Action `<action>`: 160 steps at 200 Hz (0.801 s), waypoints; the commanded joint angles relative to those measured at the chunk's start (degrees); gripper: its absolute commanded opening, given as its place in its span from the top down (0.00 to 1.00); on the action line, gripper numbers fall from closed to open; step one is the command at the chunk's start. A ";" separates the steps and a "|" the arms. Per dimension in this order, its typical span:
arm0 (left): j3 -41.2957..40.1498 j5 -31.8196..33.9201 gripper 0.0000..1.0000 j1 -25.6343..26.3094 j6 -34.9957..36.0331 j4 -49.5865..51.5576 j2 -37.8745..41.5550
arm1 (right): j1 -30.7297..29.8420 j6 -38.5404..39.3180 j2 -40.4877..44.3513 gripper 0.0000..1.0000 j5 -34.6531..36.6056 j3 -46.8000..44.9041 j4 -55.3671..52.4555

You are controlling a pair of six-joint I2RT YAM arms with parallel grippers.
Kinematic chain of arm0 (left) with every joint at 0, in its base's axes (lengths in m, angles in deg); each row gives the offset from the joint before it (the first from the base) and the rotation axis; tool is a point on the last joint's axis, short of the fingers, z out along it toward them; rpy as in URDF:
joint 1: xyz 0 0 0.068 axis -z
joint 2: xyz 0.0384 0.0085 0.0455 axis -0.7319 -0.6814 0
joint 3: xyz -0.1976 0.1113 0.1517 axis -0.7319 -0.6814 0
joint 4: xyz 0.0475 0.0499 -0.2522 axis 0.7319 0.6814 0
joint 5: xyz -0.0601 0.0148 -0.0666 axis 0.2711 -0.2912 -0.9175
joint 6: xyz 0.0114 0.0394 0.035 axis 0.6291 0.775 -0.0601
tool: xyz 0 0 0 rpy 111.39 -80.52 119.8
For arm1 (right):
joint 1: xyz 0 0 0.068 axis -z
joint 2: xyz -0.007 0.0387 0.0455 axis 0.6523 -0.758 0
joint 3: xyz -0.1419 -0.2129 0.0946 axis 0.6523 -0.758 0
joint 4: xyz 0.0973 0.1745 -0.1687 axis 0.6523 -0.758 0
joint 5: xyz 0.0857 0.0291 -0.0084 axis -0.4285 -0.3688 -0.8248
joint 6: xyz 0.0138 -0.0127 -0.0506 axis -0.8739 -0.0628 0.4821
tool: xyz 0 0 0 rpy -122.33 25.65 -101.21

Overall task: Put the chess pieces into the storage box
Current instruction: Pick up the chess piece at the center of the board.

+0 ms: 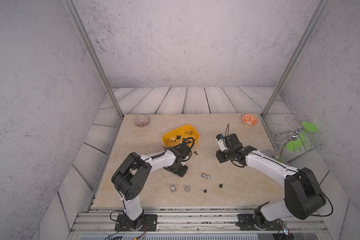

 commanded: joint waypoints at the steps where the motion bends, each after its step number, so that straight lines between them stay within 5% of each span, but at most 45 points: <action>1: 0.49 0.75 0.77 0.43 -0.73 0.28 -1.56 | 0.45 -0.56 2.63 0.79 0.14 -1.00 -0.25; 60: 0.32 0.50 0.88 0.49 -0.99 -0.35 -1.63 | 0.90 -0.99 3.04 0.79 0.06 -1.38 -0.38; 160: 10.34 2.47 0.89 0.25 0.25 3.26 6.12 | 1.04 -2.38 4.94 0.79 0.41 -1.96 -1.12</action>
